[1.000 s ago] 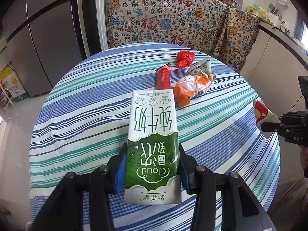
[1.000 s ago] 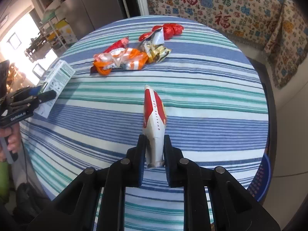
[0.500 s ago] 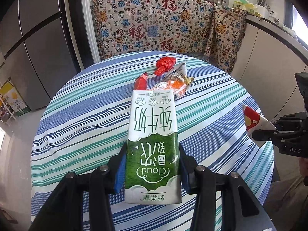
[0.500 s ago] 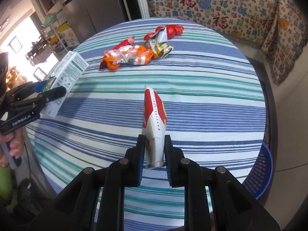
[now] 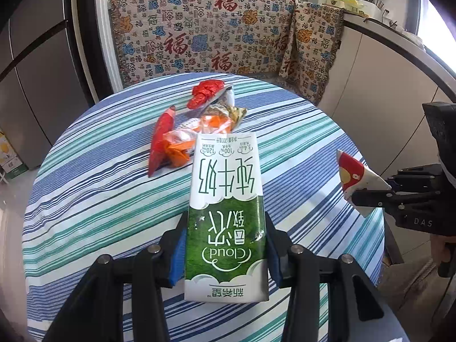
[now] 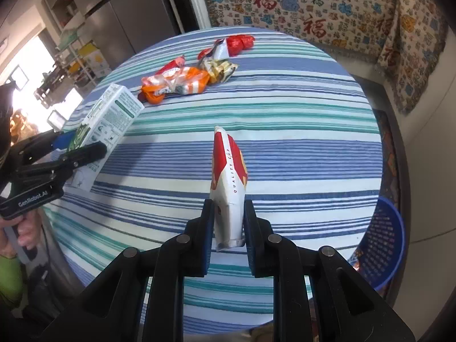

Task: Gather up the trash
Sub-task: 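Carry the milk carton and white-and-red wrapper over the blue wastebasket with both grippers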

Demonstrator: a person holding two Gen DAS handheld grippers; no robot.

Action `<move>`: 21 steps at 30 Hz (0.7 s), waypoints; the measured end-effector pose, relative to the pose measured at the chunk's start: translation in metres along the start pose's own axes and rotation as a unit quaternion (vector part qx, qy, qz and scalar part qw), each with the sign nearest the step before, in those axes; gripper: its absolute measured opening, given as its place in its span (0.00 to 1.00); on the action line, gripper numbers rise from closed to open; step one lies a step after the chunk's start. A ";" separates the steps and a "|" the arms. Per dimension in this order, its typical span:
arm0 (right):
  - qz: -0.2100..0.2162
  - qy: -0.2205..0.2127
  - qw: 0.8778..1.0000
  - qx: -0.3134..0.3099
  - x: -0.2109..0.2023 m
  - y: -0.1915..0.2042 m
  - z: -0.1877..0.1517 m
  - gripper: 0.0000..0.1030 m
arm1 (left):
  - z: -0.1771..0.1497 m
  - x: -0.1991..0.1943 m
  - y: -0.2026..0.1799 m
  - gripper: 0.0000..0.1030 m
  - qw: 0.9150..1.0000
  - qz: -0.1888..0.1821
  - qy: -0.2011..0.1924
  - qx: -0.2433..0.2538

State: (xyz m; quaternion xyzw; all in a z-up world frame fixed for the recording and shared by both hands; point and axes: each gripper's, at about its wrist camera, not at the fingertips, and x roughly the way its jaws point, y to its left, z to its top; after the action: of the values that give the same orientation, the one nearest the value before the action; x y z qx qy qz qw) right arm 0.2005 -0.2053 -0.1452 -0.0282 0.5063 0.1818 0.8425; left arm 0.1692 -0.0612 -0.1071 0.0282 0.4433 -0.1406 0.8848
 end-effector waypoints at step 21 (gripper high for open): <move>-0.105 -0.021 0.978 0.177 -0.067 -0.222 -0.081 0.21 | 0.051 0.071 -0.233 0.45 0.979 -0.170 0.035 0.110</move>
State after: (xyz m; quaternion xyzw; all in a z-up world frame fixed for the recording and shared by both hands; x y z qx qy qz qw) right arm 0.1784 -0.4502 -0.1567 0.0720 0.5071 0.0002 0.8589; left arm 0.1849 -0.3088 -0.1150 0.0547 0.4544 -0.3358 0.8233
